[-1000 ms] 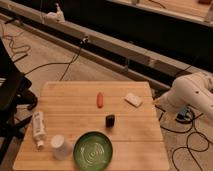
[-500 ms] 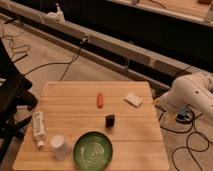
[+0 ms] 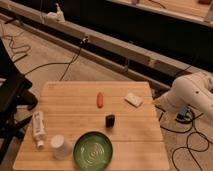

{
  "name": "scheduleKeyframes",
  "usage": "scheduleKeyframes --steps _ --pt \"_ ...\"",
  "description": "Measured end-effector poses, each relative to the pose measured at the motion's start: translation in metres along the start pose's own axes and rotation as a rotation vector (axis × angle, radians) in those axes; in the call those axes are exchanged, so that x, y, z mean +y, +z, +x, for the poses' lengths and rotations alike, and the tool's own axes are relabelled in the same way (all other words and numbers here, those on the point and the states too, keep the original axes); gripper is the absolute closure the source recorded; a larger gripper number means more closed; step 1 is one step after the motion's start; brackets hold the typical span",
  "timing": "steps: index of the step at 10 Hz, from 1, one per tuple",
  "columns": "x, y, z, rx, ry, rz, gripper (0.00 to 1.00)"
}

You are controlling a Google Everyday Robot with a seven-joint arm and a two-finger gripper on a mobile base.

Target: Place the ceramic cup over the eraser

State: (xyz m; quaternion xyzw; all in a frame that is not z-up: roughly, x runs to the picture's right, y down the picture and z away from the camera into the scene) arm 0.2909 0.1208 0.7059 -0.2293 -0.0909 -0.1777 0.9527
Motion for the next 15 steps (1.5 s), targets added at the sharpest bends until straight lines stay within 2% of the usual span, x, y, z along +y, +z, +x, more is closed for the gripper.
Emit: scheduleKeyframes --steps 2,4,5,6,8,10,11,12,15 --pt "-0.008 -0.003 0.002 -0.005 0.001 -0.002 0.32" --pt "-0.030 -0.001 -0.024 -0.084 -0.016 -0.010 0.32" --pt "-0.038 0.002 -0.042 -0.149 -0.016 -0.012 0.32" --pt "-0.045 0.004 -0.062 -0.236 -0.002 -0.017 0.32" --pt "-0.060 -0.001 -0.115 -0.458 0.044 -0.048 0.32" --pt "-0.070 -0.011 -0.163 -0.591 0.027 -0.102 0.32" --pt "-0.071 -0.018 -0.191 -0.640 -0.011 -0.129 0.32" --pt "-0.072 -0.022 -0.204 -0.659 -0.035 -0.139 0.32" --pt "-0.071 -0.022 -0.203 -0.657 -0.033 -0.139 0.32"
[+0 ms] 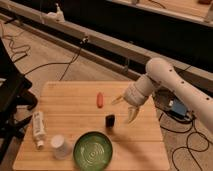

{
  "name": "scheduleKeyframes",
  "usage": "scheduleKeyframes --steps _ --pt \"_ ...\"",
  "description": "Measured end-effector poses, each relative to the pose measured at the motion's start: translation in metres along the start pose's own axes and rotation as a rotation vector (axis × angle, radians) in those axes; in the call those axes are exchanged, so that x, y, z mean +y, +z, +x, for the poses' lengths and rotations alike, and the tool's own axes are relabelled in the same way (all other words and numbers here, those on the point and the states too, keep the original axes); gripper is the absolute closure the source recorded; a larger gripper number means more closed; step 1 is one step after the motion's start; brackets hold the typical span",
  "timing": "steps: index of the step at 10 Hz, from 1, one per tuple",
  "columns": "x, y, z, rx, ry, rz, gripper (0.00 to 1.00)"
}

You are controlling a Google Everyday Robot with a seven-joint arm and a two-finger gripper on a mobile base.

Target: Place the ceramic cup over the eraser

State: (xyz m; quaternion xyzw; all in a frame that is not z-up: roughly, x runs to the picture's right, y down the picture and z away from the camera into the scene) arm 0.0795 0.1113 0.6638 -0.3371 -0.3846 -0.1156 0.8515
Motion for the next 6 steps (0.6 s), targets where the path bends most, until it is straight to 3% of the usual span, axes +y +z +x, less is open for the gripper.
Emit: scheduleKeyframes --steps 3,6 --pt "0.002 0.004 0.001 0.001 0.000 -0.003 0.32" --pt "0.004 0.032 -0.017 -0.024 -0.032 -0.033 0.32"
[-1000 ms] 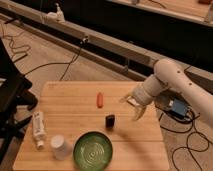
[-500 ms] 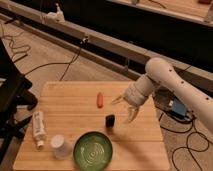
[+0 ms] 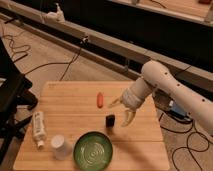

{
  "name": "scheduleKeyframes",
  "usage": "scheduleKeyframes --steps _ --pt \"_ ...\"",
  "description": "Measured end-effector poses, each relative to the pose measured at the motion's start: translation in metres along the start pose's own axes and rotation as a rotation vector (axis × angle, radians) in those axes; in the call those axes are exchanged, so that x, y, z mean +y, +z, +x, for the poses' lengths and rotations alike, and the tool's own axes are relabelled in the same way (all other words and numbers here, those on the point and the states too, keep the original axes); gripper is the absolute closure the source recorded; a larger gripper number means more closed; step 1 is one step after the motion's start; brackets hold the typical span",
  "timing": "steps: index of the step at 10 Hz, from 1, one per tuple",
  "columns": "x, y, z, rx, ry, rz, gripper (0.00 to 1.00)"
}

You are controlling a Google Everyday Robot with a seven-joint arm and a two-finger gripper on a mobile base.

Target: Place the ceramic cup over the eraser

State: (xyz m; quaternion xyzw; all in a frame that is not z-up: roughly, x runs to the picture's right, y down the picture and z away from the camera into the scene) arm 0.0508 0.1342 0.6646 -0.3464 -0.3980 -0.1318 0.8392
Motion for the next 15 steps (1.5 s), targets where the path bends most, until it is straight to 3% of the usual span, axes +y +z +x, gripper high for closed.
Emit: scheduleKeyframes --steps 3,4,8,11,12,15 --pt "0.001 0.029 -0.032 -0.056 -0.040 -0.031 0.32" --pt "0.003 0.048 -0.052 -0.071 -0.079 -0.053 0.32" --pt "0.006 0.122 -0.109 -0.056 -0.243 -0.146 0.32" --pt "-0.006 0.174 -0.149 -0.041 -0.344 -0.190 0.32" --pt "-0.006 0.183 -0.156 -0.041 -0.363 -0.203 0.32" --pt "-0.006 0.183 -0.157 -0.042 -0.361 -0.201 0.32"
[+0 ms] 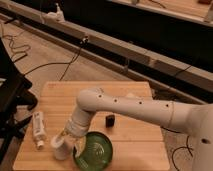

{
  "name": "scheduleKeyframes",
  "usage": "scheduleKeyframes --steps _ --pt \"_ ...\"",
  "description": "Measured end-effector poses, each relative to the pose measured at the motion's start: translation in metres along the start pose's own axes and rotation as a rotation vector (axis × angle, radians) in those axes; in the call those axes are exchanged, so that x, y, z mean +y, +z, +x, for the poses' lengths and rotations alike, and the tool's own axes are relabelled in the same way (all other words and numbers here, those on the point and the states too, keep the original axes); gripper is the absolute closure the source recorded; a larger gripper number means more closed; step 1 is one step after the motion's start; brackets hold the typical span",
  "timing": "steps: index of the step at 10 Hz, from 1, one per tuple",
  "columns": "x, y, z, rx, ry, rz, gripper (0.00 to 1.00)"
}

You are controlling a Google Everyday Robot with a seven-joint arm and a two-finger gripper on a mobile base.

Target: Place the ceramic cup over the eraser

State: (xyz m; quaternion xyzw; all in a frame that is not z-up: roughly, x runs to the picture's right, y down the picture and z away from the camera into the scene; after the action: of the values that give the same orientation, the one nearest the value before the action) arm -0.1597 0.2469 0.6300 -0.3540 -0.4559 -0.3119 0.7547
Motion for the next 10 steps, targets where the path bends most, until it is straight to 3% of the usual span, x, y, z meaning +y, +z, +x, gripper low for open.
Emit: scheduleKeyframes --steps 1,3,5,7,10 --pt "-0.001 -0.001 0.001 -0.003 0.005 0.008 0.32" --pt "-0.009 -0.014 0.008 -0.031 0.043 0.086 0.32" --pt "-0.022 -0.018 0.010 -0.071 0.049 0.138 0.32" --pt "-0.028 -0.012 0.009 -0.103 0.039 0.143 0.32" --pt "-0.042 0.014 0.005 -0.160 0.013 0.108 0.32"
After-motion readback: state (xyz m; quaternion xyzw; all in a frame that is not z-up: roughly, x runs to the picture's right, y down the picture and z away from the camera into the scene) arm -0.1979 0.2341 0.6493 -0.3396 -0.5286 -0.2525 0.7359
